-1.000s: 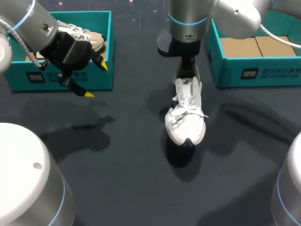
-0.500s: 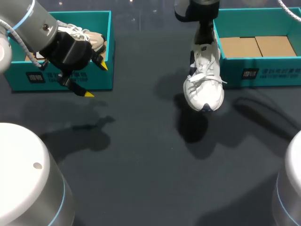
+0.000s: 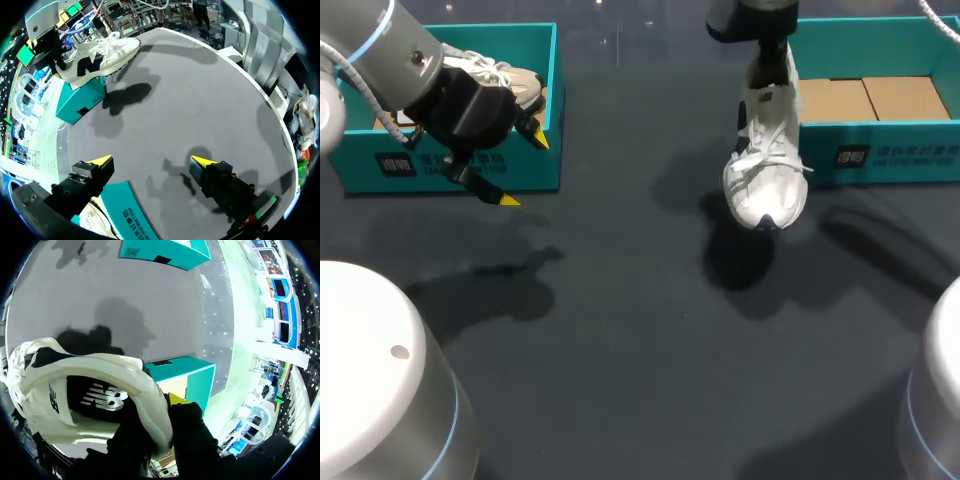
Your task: Take the shoe out of the shoebox, open the shoe tongue, remove and reinsert the insole, then place the shoe into the shoebox
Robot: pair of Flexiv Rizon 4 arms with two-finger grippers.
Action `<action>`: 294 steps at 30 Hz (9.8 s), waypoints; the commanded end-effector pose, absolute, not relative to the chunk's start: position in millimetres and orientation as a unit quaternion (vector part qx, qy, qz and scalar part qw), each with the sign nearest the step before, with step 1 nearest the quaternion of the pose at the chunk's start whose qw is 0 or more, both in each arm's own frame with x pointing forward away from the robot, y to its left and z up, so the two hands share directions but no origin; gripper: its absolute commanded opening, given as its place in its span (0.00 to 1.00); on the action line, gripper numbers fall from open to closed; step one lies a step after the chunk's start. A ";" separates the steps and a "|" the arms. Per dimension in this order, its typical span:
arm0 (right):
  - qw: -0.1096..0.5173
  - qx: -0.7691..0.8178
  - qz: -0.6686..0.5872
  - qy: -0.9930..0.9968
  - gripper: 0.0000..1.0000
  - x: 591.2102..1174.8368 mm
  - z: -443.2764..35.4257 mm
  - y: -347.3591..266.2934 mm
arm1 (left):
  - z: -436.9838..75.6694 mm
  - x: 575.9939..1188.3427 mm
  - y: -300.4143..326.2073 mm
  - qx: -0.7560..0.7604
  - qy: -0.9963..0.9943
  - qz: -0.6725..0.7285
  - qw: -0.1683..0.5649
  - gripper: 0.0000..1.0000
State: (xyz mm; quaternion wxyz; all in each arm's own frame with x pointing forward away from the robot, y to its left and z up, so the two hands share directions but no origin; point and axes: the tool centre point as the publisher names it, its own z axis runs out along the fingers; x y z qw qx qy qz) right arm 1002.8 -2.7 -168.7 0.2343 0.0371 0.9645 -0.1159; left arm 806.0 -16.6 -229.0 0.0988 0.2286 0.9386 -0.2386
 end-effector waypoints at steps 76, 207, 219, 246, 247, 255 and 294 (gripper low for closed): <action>0.210 0.320 -0.084 0.920 0.00 1169.3 -115.4 -218.8 | -228.7 804.9 -16.0 0.229 0.939 -0.237 0.099 1.00; 0.218 0.683 -0.135 0.685 0.00 1002.7 -257.2 -344.2 | -228.7 804.9 -16.0 0.229 0.939 -0.237 0.099 1.00; 0.220 0.682 -0.140 0.684 0.00 1001.1 -264.8 -341.7 | -228.7 804.9 -16.0 0.229 0.939 -0.237 0.099 1.00; 0.187 0.688 -0.155 0.684 0.00 1011.7 -304.7 -332.3 | -228.7 804.9 -16.0 0.229 0.939 -0.237 0.099 1.00; 0.186 0.688 -0.157 0.684 0.00 1012.4 -306.1 -331.9 | -228.7 804.9 -16.0 0.229 0.939 -0.237 0.099 1.00; 0.182 0.682 -0.169 0.688 0.00 1016.1 -318.0 -327.0 | -228.7 804.9 -16.0 0.229 0.939 -0.237 0.099 1.00; 0.116 0.673 -0.159 0.713 0.29 1025.2 -345.1 -341.4 | -228.7 804.9 -16.0 0.229 0.939 -0.237 0.099 1.00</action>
